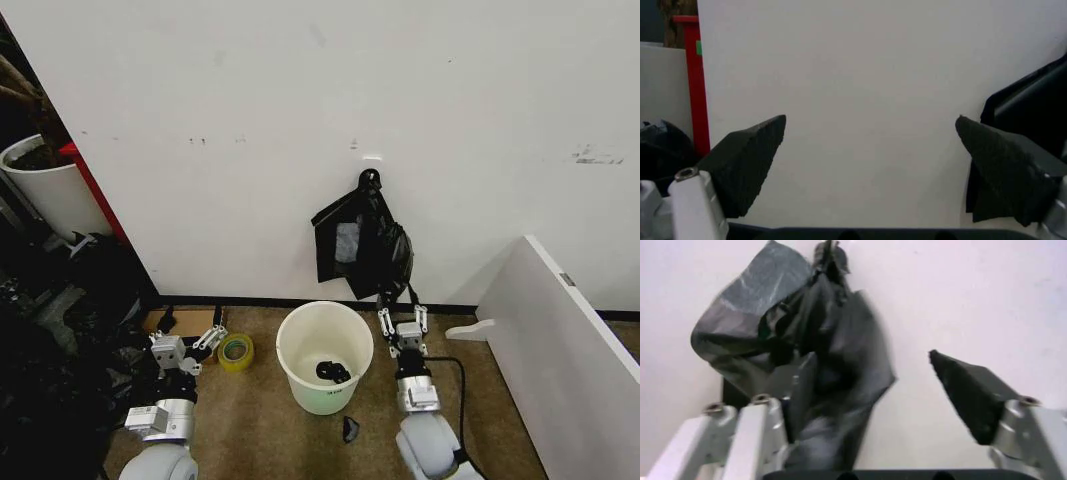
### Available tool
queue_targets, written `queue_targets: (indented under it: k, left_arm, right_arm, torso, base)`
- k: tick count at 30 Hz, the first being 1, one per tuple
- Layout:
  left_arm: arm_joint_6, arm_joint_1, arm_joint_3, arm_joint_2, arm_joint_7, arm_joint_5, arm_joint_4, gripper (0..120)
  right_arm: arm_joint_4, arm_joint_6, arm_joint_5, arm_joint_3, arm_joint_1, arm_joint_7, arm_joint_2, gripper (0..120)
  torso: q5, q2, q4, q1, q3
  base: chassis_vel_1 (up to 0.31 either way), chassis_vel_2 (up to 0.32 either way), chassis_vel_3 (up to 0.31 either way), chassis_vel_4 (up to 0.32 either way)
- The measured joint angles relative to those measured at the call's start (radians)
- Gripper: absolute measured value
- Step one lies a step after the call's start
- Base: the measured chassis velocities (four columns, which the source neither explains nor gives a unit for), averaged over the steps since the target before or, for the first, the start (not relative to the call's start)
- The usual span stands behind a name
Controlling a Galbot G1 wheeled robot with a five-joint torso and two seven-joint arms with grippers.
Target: Place the garbage bag over the trash bin.
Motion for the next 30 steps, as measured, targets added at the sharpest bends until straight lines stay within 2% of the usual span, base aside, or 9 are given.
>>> queue_targets:
  k: [4,5,9,17,21,23,27,28,30]
  left_arm:
    - [-0.002,-0.002,-0.001,0.003,-0.001,-0.002,0.003,100]
    - [-0.002,-0.002,-0.001,0.003,-0.001,-0.002,0.003,100]
    - [-0.002,-0.004,-0.004,0.006,-0.003,-0.003,0.006,100]
    - [-0.002,-0.007,0.001,0.001,-0.003,0.000,0.010,100]
    - [-0.002,-0.012,0.001,0.004,-0.002,0.000,0.013,100]
    - [0.017,-0.052,0.008,0.029,0.013,-0.009,0.015,100]
    - [0.037,-0.201,0.035,0.138,0.098,-0.094,0.052,100]
    - [0.037,-0.201,0.035,0.138,0.098,-0.094,0.052,100]
    - [0.029,-0.275,0.047,0.206,0.168,-0.165,0.095,100]
  right_arm:
    - [0.028,-0.016,-0.061,-0.008,-0.015,0.031,0.008,86]
    - [0.028,-0.016,-0.061,-0.008,-0.015,0.031,0.008,86]
    - [0.021,0.028,-0.100,0.012,0.023,-0.008,-0.007,98]
    - [-0.038,0.192,-0.240,0.049,0.125,-0.214,-0.113,100]
    - [-0.057,0.217,-0.268,0.051,0.151,-0.240,-0.132,100]
    - [-0.075,0.223,-0.269,0.060,0.166,-0.241,-0.133,100]
    - [-0.080,0.217,-0.211,0.068,0.154,-0.225,-0.114,100]
    - [-0.080,0.217,-0.211,0.068,0.154,-0.225,-0.114,100]
    - [-0.081,0.215,-0.185,0.067,0.153,-0.219,-0.096,100]
  torso:
    - [0.0000,0.000,0.0000,0.000,0.000]
    - [0.0000,0.000,0.0000,0.000,0.000]
    - [0.0000,0.000,0.0001,0.000,0.000]
    - [0.0002,0.000,0.0001,0.000,0.000]
    - [0.0002,0.000,0.0003,0.000,0.000]
    - [0.0000,0.000,0.0005,0.000,0.000]
    - [-0.0002,0.000,-0.0007,0.000,0.000]
    - [-0.0002,0.000,-0.0007,0.000,0.000]
    - [0.0001,0.000,-0.0006,0.000,0.000]
  base:
    - [0.000,0.000,0.000,0.000]
    - [0.000,0.000,0.000,0.000]
    - [0.000,0.000,0.000,0.000]
    - [0.000,0.000,0.000,0.000]
    - [0.000,0.000,0.000,0.000]
    - [0.000,0.000,0.000,0.000]
    - [0.000,0.000,0.000,0.000]
    - [0.000,0.000,0.000,0.000]
    - [0.000,0.000,0.000,0.000]
